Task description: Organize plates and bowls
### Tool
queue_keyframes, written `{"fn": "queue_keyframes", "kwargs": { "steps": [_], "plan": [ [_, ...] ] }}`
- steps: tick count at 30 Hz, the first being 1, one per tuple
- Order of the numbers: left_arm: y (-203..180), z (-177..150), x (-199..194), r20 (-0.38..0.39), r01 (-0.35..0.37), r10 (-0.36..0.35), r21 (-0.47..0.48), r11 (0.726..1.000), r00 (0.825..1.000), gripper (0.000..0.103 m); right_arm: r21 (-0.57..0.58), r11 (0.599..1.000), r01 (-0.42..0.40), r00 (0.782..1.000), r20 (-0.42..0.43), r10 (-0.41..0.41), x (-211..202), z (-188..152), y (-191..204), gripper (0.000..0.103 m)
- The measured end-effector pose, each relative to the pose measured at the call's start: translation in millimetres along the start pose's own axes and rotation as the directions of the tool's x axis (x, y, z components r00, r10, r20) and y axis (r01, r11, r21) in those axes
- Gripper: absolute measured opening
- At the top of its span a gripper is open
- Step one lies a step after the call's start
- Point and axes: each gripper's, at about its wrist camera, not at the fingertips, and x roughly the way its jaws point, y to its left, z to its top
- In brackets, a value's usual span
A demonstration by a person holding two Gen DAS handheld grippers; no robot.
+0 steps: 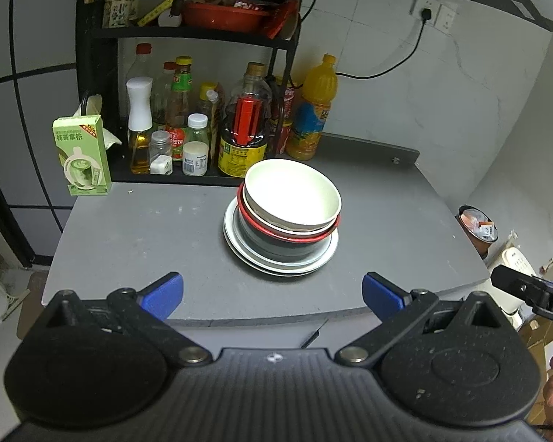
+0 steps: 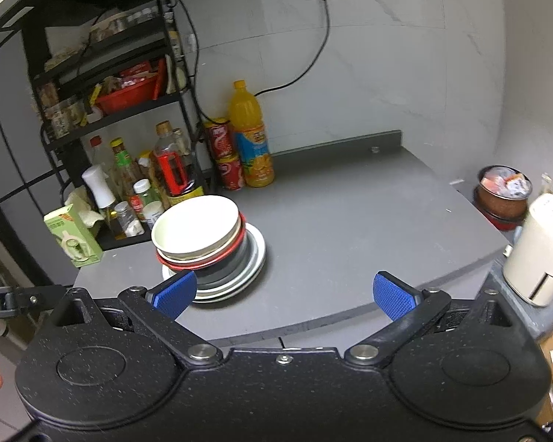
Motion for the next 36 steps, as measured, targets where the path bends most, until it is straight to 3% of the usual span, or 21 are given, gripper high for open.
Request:
{"fn": "queue_keyframes", "kwargs": {
  "steps": [17, 36],
  "plan": [
    [-2.2, -32.0, -3.1, -0.015, 0.078, -0.077, 0.033, 0.996, 0.997, 0.102, -0.024, 0.996, 0.082, 0.997, 0.012, -0.082, -17.3, -27.8, -5.3, 0.103],
    [-3.4, -37.5, -4.9, -0.009, 0.063, -0.062, 0.059, 0.996, 0.998, 0.102, -0.033, 0.996, 0.08, 0.997, 0.015, -0.08, -15.4, -27.7, -11.2, 0.103]
  ]
}}
